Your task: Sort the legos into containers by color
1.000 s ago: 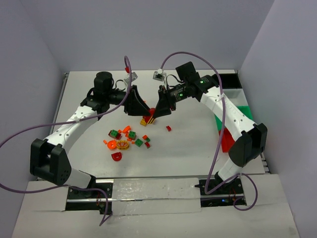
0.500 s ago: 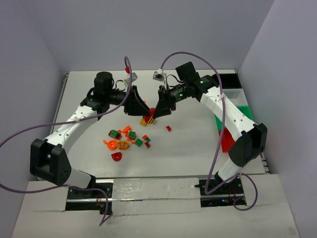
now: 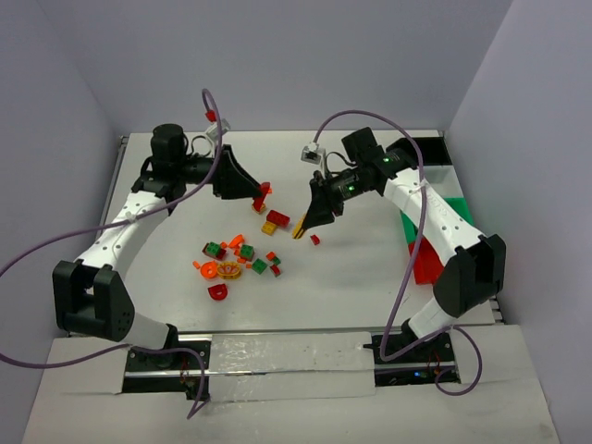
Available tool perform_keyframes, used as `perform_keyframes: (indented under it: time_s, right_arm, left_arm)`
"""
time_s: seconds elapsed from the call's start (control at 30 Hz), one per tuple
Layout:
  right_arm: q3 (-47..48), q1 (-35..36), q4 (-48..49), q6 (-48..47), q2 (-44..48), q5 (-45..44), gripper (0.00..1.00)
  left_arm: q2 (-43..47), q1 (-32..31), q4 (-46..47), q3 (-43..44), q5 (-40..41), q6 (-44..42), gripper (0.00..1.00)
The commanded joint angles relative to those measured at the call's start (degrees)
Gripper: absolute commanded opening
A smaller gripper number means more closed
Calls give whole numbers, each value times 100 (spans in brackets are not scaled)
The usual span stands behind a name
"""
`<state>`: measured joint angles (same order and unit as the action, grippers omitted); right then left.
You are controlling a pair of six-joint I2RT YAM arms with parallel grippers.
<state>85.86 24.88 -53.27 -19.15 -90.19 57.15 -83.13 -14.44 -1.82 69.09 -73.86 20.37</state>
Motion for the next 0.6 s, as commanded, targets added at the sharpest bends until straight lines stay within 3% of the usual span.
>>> perform_keyframes:
  time_s: [0.0,0.17,0.33,0.47,0.57]
  right_arm:
    - [-215,-456,-544,-582,356,-232,0]
    - [-215,-1514,-813,-1026,410,-794,0]
    - [236,-3363,-812,-1222,51,-2504,0]
    - [603,-4200,-592,-1143,-405,-3377,0]
    - [862,-4503,-436,-1058,-596,-3464,0]
  left_arm:
    - [-42,163,236,458,-165,-6,0]
    - [8,169,-284,453,313,-605,0]
    - [6,76,-916,459,1529,-1169,0]
    - [-63,-94,-1072,508,2183,-1385,0]
    - [-104,-116,-932,472,2242,-1307,0]
